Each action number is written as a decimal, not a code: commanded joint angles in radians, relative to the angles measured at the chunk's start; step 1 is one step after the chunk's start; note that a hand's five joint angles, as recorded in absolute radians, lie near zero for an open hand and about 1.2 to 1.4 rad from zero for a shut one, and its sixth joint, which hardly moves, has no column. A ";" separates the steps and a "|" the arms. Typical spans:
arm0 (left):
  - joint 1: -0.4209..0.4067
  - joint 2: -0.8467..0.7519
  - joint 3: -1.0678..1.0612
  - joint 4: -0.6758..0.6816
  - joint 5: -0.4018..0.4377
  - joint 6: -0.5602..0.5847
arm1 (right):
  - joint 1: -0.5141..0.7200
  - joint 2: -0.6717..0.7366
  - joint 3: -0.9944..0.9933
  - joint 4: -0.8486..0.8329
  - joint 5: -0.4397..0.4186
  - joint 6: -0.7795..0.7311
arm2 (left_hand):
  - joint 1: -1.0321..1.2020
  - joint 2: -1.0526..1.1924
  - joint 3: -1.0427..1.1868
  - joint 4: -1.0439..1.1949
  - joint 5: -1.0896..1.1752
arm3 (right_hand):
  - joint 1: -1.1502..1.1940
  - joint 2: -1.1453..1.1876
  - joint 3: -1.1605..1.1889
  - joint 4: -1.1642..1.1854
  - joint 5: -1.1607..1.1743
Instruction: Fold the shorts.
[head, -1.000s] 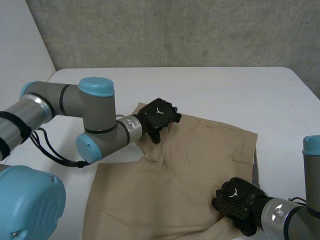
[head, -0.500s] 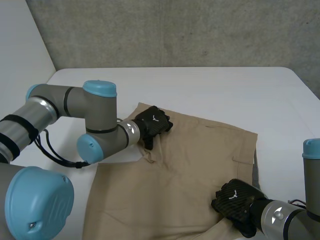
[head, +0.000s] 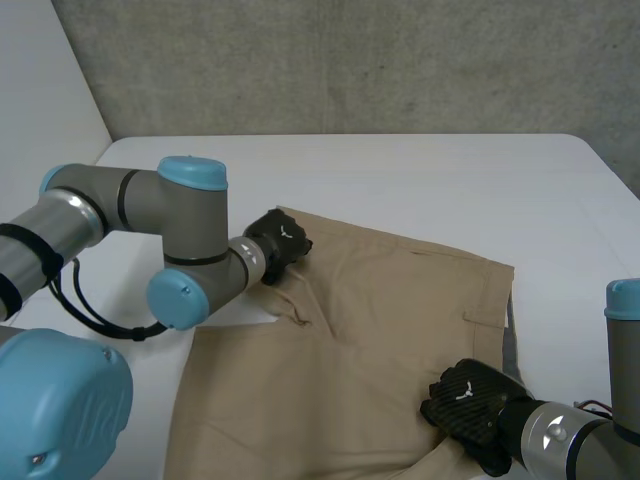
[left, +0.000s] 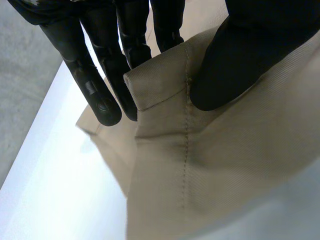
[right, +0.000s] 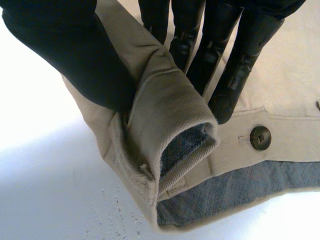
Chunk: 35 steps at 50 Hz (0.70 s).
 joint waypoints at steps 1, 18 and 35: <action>-0.001 0.105 -0.161 0.055 -0.081 0.004 | -0.001 -0.002 0.001 0.000 0.000 0.000 | 0.287 0.207 0.215 0.202 0.237 | 0.420 0.225 0.217 0.207 0.243; 0.074 0.398 -0.676 0.278 -0.117 0.002 | -0.001 -0.015 0.001 -0.009 0.002 0.003 | 0.287 0.207 0.215 0.202 0.237 | 0.420 0.225 0.217 0.207 0.243; 0.111 0.427 -0.824 0.342 -0.166 -0.004 | -0.001 -0.035 0.000 -0.028 0.000 0.060 | 0.130 0.050 0.057 0.044 0.079 | 0.420 0.225 0.217 0.207 0.243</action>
